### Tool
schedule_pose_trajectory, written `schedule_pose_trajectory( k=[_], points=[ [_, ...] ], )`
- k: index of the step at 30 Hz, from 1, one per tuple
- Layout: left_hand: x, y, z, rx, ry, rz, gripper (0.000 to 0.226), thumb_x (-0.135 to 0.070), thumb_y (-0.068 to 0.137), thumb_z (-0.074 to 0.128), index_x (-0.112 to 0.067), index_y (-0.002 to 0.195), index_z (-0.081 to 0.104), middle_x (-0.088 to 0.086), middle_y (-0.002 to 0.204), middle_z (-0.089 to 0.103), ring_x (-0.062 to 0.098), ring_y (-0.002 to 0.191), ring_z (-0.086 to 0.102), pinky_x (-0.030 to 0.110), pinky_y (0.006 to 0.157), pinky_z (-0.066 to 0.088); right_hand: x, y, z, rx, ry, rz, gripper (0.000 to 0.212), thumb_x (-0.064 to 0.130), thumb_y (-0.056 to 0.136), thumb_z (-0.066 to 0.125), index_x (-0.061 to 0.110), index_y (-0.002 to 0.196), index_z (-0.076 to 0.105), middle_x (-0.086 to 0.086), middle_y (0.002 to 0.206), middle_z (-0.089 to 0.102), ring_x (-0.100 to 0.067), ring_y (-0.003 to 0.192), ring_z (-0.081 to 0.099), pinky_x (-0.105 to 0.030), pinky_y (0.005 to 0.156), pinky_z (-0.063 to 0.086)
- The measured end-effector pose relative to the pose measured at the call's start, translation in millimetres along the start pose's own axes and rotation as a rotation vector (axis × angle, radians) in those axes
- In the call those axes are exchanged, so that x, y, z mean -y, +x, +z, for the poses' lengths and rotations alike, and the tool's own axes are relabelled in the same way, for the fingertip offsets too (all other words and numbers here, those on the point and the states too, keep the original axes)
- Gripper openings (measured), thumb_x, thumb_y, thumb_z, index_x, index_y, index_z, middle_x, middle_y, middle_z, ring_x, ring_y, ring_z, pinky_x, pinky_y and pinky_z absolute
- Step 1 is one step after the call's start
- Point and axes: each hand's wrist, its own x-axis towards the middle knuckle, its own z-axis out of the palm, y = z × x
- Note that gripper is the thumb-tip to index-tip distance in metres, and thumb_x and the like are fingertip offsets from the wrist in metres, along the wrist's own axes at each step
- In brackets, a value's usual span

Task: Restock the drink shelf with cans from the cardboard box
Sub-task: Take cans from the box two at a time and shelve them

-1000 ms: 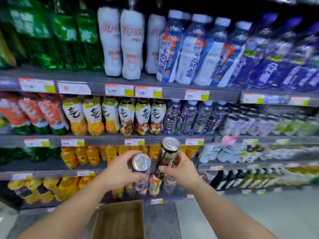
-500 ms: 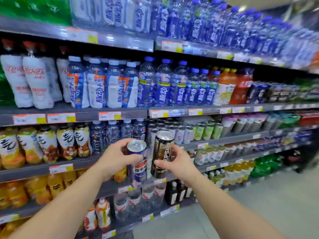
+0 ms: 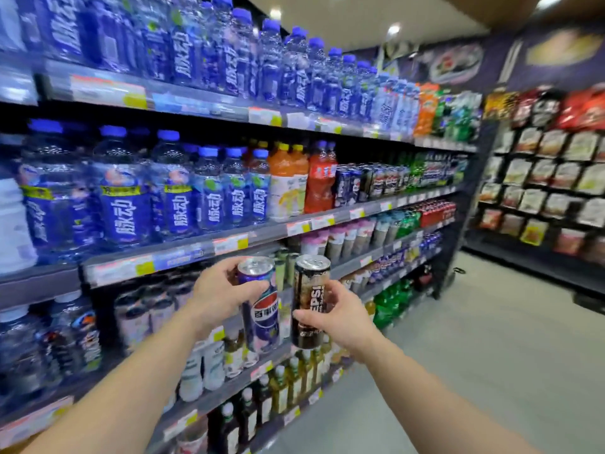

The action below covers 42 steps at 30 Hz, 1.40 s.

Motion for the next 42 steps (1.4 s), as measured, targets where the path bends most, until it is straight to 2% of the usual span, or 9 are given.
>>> schedule_pose_trajectory(
  k=[7,11,14,17,19,23,32,39,42],
  points=[
    [-0.1,129.4,87.2,0.18,-0.061,0.06,0.036,-0.001,0.073,0.078,-0.026,0.095,0.066,-0.016,0.079,0.074,0.007,0.078,0.068,0.013,0.065,0.054,-19.9,93.9,-82.1,-0.159,-0.055,0.028,0.057,0.039,0.066,0.087,0.032,0.11,0.051,0.006,0.109,0.061,-0.014,0.099,0.062,-0.04,0.092,0.053],
    [4.8,183.2,136.9,0.239,-0.072,0.066,0.037,-0.014,0.065,0.083,-0.025,0.095,0.067,-0.008,0.088,0.075,0.01,0.082,0.07,0.023,0.072,0.055,-44.2,132.1,-121.8,-0.234,-0.035,0.063,0.049,0.044,0.061,0.088,0.035,0.097,0.056,0.013,0.102,0.065,-0.013,0.1,0.062,-0.036,0.093,0.053],
    [8.9,216.2,177.5,0.297,-0.062,0.064,0.033,-0.015,0.066,0.083,-0.024,0.095,0.069,-0.008,0.088,0.076,0.011,0.081,0.07,0.024,0.072,0.056,-70.4,159.8,-152.1,-0.262,-0.008,0.087,0.083,0.067,0.042,0.086,0.033,0.113,0.06,0.008,0.11,0.069,-0.013,0.103,0.065,-0.041,0.093,0.053],
    [10.3,243.9,224.0,0.317,-0.051,0.077,0.032,-0.016,0.065,0.081,-0.025,0.093,0.069,-0.01,0.086,0.076,0.009,0.078,0.069,0.019,0.065,0.054,-97.8,189.7,-192.1,-0.286,0.042,0.121,0.071,0.054,0.049,0.089,0.03,0.109,0.061,0.006,0.106,0.071,-0.013,0.1,0.067,-0.04,0.092,0.055],
    [12.9,263.8,255.3,0.302,-0.033,0.088,0.032,-0.02,0.064,0.082,-0.023,0.093,0.069,-0.008,0.084,0.076,0.009,0.076,0.068,0.017,0.061,0.052,-114.6,210.5,-220.9,-0.261,0.045,0.114,0.063,0.046,0.054,0.089,0.03,0.108,0.061,0.007,0.105,0.071,-0.012,0.098,0.067,-0.038,0.092,0.055],
    [22.9,303.3,317.7,0.2,-0.028,0.065,0.037,-0.017,0.066,0.083,-0.021,0.1,0.07,0.002,0.097,0.075,0.019,0.09,0.069,0.036,0.083,0.055,-149.9,263.2,-284.4,-0.204,0.086,0.09,0.097,0.04,0.059,0.09,0.013,0.139,0.045,0.003,0.122,0.063,-0.016,0.11,0.063,-0.038,0.098,0.051],
    [22.7,379.1,393.5,-0.017,-0.028,0.0,0.031,-0.003,0.075,0.077,-0.019,0.1,0.069,-0.002,0.09,0.075,0.011,0.081,0.067,0.03,0.08,0.053,-160.2,376.3,-373.3,-0.016,0.081,-0.014,0.109,0.046,0.066,0.085,0.018,0.152,0.024,0.002,0.146,0.042,-0.022,0.128,0.048,-0.045,0.104,0.046],
    [31.3,431.2,399.9,-0.115,0.042,0.02,0.031,-0.004,0.074,0.078,-0.022,0.098,0.07,-0.009,0.084,0.074,0.002,0.068,0.066,0.012,0.06,0.047,-169.9,449.6,-375.0,0.062,0.129,-0.044,0.067,0.026,0.078,0.08,0.022,0.134,0.043,0.023,0.099,0.053,0.006,0.087,0.053,-0.018,0.081,0.046],
    [32.6,458.3,395.6,-0.154,0.069,0.038,0.031,-0.009,0.072,0.081,-0.023,0.097,0.07,-0.008,0.086,0.075,0.005,0.076,0.069,0.018,0.068,0.052,-168.9,483.2,-367.4,0.079,0.124,-0.064,0.093,0.037,0.073,0.083,0.016,0.148,0.031,0.007,0.134,0.052,-0.011,0.117,0.052,-0.03,0.099,0.043]
  ],
)
